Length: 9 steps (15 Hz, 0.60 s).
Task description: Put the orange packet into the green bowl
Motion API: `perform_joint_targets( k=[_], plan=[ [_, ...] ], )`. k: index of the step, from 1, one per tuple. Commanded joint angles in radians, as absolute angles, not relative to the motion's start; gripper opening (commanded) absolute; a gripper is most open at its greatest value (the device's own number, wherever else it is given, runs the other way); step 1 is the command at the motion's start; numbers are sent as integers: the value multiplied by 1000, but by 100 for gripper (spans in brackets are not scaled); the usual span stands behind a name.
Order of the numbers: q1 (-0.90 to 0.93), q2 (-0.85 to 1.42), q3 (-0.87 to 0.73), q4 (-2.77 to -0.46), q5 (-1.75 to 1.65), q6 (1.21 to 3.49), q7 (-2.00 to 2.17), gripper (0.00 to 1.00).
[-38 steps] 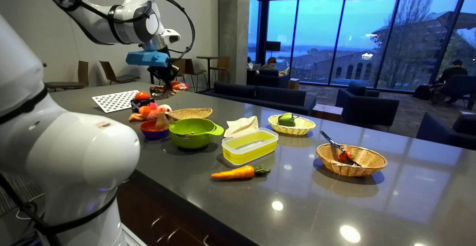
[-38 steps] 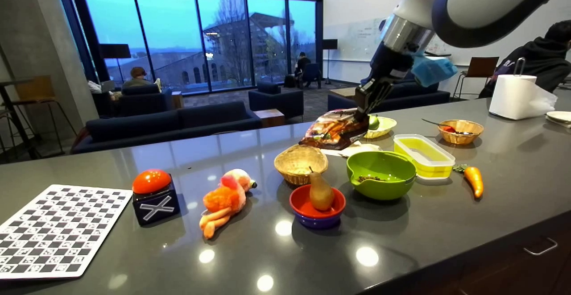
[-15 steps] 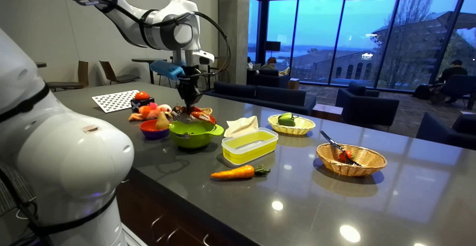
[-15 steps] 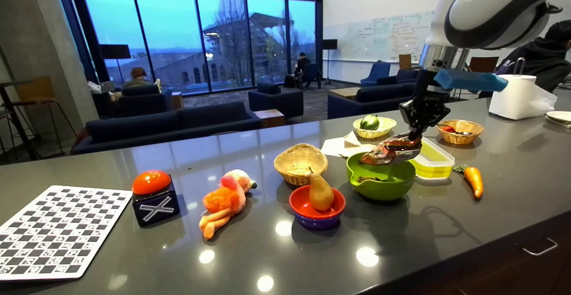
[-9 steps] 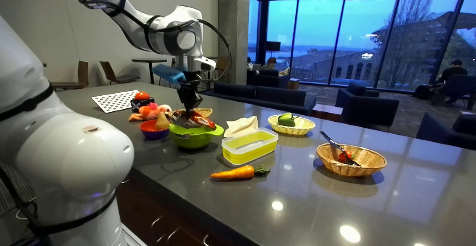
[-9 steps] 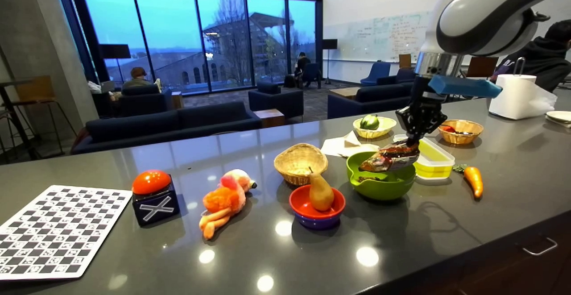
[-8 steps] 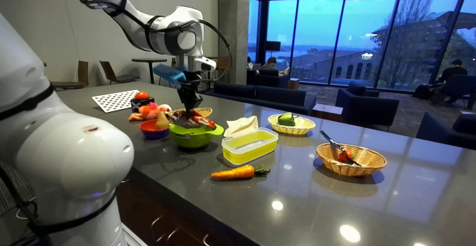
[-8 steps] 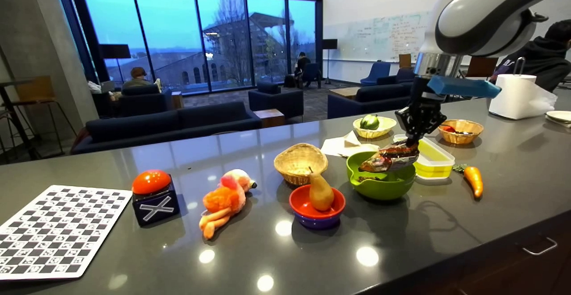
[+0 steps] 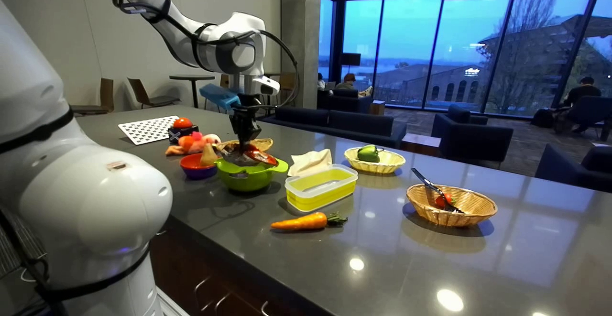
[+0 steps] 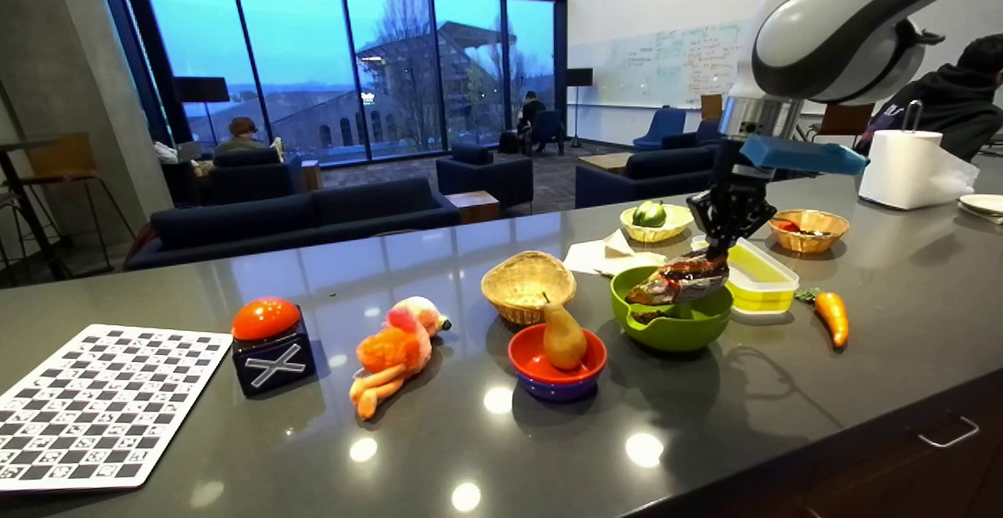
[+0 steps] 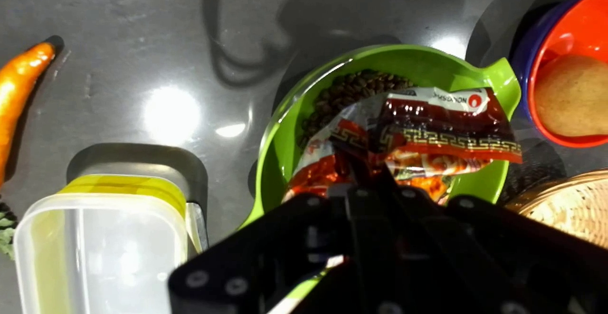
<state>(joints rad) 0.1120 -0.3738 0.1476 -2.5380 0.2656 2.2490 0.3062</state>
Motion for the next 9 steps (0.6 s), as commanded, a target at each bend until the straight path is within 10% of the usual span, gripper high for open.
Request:
perform_joint_targets(
  k=[1,9],
  plan=[
    [123,-359,139,-2519,312,2221,312,1],
    [144,-364,149,-2547,366,2230,314,1]
  ],
)
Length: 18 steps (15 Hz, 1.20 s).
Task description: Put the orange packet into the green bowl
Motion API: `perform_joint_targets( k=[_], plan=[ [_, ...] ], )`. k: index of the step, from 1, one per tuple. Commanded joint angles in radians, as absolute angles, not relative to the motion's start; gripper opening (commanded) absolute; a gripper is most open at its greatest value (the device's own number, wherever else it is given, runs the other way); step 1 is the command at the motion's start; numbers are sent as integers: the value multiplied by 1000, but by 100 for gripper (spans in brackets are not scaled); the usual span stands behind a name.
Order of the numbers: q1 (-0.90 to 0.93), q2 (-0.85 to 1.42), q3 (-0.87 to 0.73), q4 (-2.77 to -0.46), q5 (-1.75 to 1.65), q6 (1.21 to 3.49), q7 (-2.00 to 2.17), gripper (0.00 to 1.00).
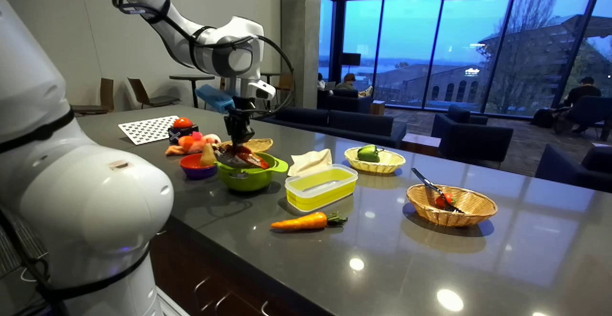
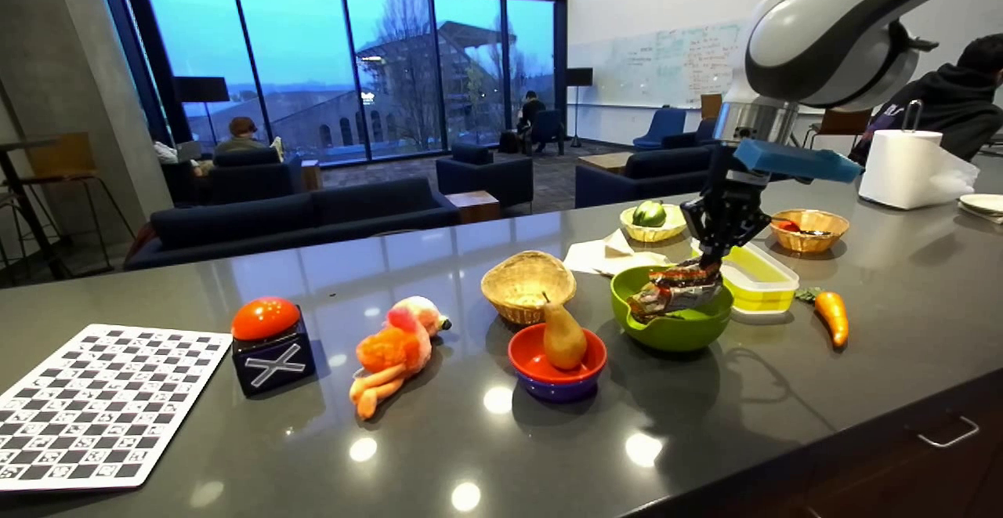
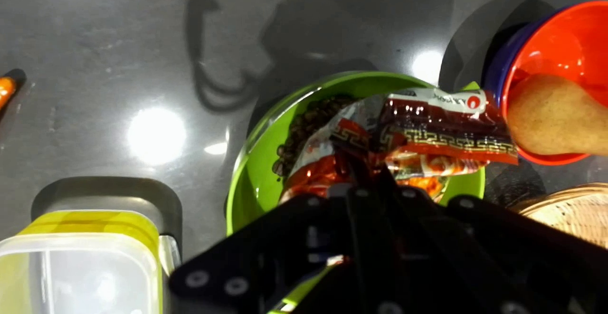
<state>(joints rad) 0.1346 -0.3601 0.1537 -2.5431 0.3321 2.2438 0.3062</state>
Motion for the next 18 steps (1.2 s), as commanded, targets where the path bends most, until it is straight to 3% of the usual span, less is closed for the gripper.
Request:
perform_joint_targets(
  k=[1,15,16,18],
  plan=[
    [144,-359,149,-2547,372,2230,314,1],
    [139,-349,129,-2558,417,2242,298,1],
    [136,-350,129,-2559,415,2244,305,29],
    [134,-353,128,-2560,413,2246,307,35]
  ],
)
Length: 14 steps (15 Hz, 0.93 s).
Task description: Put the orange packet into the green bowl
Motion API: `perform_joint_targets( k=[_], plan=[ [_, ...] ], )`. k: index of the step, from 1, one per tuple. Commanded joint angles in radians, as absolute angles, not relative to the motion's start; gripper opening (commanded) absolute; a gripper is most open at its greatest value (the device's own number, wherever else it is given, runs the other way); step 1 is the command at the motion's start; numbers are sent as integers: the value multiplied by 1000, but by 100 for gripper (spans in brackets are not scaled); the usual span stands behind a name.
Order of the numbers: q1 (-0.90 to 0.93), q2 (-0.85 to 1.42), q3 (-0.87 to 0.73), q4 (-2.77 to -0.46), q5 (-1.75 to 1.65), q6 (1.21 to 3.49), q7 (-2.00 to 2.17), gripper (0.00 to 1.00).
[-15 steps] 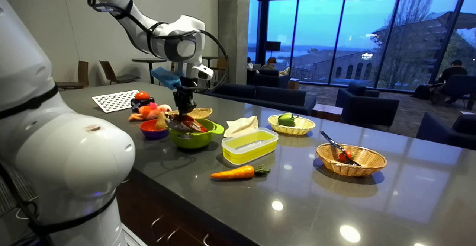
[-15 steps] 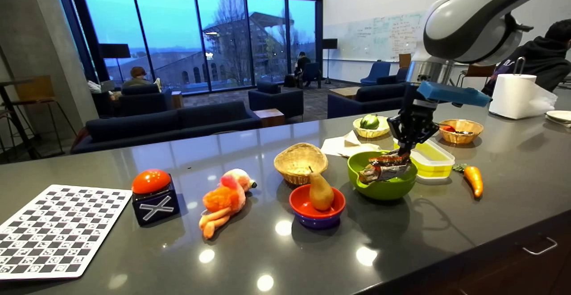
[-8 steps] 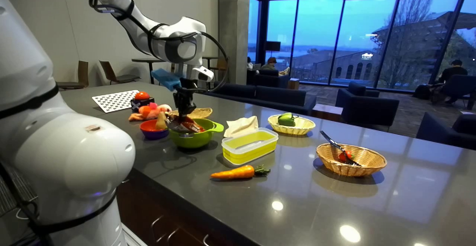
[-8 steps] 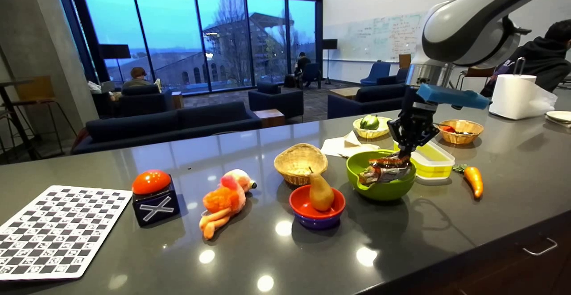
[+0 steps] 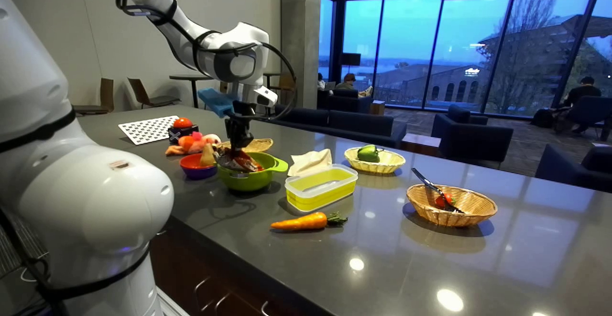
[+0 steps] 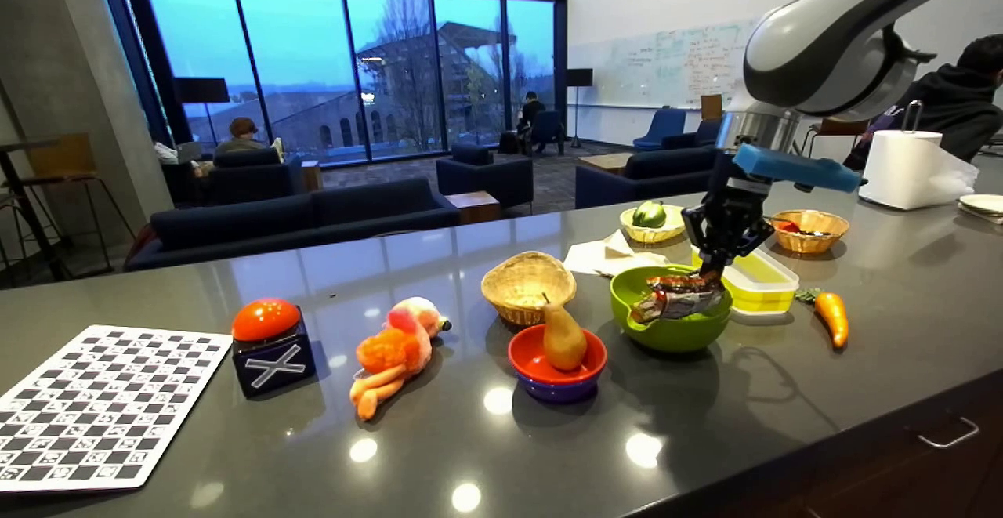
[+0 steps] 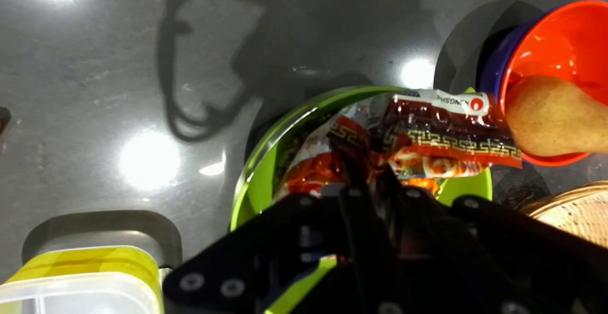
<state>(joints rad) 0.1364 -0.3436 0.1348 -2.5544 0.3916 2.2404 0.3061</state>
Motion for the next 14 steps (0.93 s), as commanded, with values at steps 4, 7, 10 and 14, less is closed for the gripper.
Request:
perform_joint_targets(
  k=[4,7,10,14],
  plan=[
    [133,-363,132,-2562,406,2247,311,62],
    [133,-385,142,-2567,387,2245,321,82],
    [129,-443,163,-2581,344,2236,344,99],
    [113,-560,205,-2595,230,2208,405,100]
  ],
)
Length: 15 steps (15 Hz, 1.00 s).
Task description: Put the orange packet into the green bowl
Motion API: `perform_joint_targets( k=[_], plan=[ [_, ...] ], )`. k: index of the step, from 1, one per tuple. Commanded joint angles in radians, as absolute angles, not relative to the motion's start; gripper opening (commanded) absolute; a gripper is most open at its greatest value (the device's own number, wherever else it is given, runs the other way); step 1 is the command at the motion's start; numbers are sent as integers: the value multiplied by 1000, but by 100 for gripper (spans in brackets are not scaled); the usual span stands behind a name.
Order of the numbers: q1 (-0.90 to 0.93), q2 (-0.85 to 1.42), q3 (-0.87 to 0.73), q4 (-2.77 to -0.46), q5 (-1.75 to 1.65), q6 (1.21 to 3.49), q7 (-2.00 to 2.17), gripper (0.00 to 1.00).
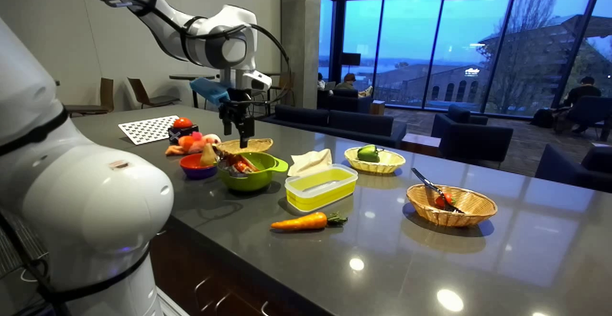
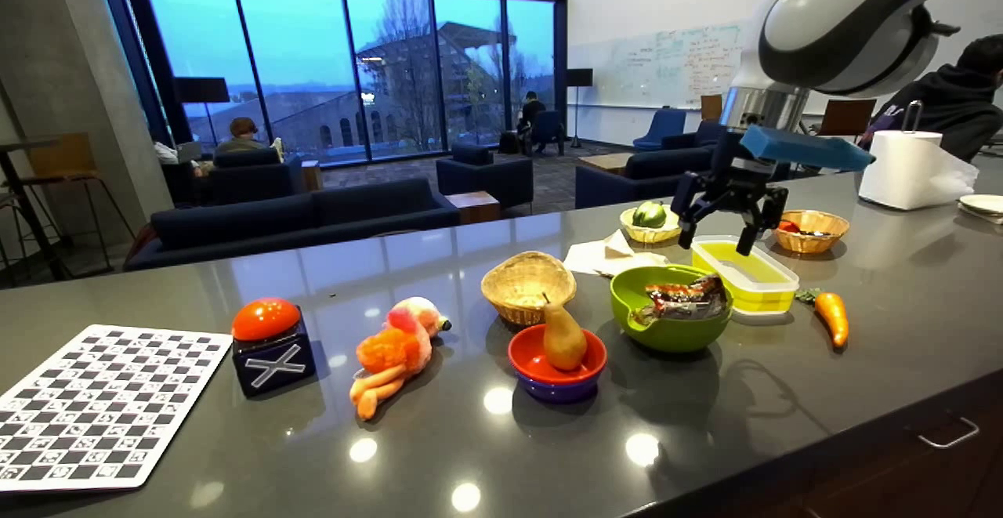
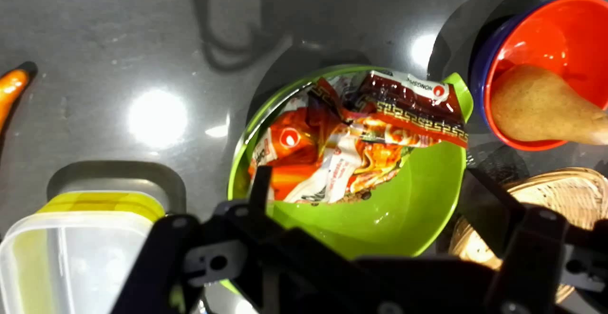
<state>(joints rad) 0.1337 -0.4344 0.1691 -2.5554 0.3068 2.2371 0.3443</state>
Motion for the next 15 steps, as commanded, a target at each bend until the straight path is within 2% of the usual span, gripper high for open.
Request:
perform_joint_targets(
  k=[1,8,15],
  plan=[
    [106,-585,217,-2593,192,2194,427,100],
    [55,-751,250,-2581,34,1974,507,100],
    [35,-835,253,-2572,20,1789,509,100]
  ],
)
